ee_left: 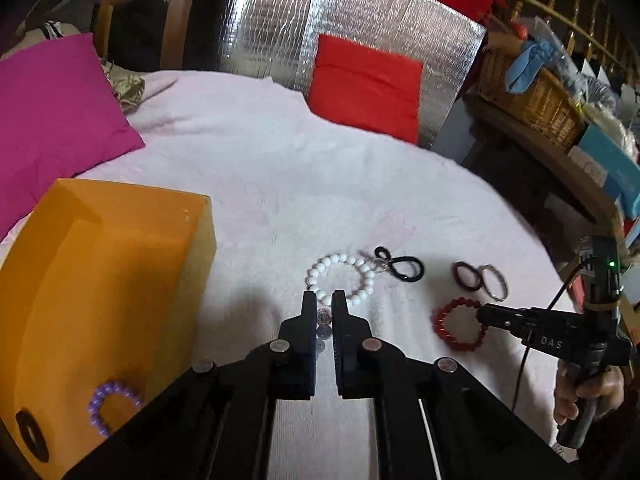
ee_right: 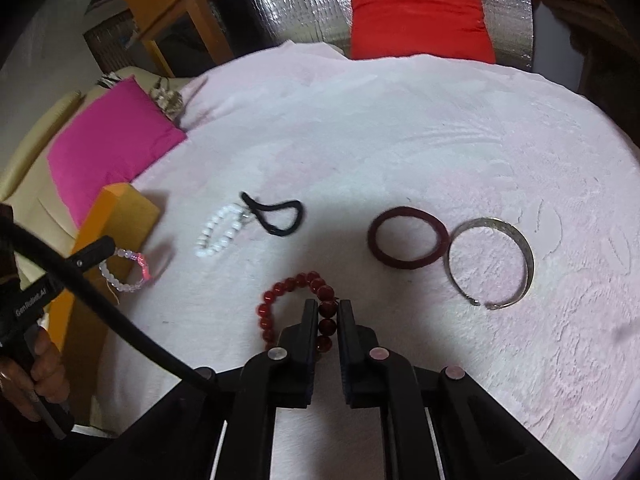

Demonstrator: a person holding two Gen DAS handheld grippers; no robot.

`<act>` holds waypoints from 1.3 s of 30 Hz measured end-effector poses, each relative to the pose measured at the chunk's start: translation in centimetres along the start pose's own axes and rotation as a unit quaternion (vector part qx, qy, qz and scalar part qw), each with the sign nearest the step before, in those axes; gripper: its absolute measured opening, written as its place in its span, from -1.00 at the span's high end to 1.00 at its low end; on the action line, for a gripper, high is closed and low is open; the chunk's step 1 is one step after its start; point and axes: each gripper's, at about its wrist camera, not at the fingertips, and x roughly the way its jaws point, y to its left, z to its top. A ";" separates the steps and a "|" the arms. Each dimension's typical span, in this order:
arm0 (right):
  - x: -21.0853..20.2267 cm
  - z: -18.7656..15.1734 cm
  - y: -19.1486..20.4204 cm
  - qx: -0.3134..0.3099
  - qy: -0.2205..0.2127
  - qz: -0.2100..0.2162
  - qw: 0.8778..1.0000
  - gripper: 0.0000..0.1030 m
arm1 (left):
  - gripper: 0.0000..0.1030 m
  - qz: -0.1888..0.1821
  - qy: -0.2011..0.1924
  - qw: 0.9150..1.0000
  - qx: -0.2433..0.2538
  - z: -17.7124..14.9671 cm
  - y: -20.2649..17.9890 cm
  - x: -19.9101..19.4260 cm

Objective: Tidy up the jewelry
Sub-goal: 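Carry both bracelets into the orange box and open both tools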

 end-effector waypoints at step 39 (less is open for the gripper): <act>-1.2 3.4 19.3 -0.059 -0.057 0.181 0.980 0.80 | 0.86 0.168 -0.069 0.975 -0.126 -0.9 12.5 -9.4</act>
